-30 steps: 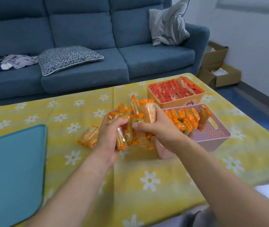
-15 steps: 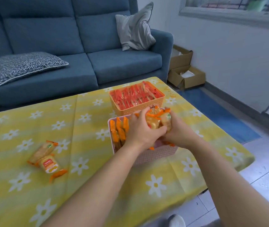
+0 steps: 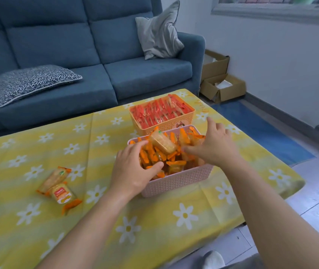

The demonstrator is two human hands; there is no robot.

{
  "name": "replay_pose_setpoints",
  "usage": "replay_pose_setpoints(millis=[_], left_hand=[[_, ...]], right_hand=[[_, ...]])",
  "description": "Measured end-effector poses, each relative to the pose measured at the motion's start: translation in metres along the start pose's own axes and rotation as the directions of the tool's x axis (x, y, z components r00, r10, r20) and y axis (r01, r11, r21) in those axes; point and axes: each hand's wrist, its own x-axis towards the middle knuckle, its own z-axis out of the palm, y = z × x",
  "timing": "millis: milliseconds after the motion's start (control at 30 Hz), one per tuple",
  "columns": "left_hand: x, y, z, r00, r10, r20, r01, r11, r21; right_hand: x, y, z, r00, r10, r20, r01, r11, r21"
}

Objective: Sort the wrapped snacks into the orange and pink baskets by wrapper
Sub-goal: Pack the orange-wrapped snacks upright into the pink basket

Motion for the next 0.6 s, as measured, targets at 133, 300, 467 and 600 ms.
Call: replay_pose_setpoints(millis=[133, 300, 467, 600], left_hand=[[0.003, 0.001, -0.002, 1.000, -0.008, 0.007, 0.007, 0.994, 0.113], [0.003, -0.014, -0.005, 0.984, 0.135, 0.119, -0.149, 0.981, 0.125], [0.007, -0.015, -0.008, 0.940, 0.192, 0.282, -0.255, 0.944, 0.207], [0.016, -0.013, -0.015, 0.944, 0.192, 0.268, -0.268, 0.922, 0.281]], right_hand=[[-0.003, -0.018, 0.004, 0.964, -0.176, -0.198, 0.211, 0.962, 0.174], [-0.011, -0.048, 0.027, 0.897, -0.435, -0.086, 0.443, 0.886, 0.137], [-0.002, -0.064, 0.049, 0.929, -0.369, 0.040, 0.371, 0.919, -0.135], [0.005, -0.075, 0.049, 0.955, -0.293, -0.046, 0.289, 0.954, -0.087]])
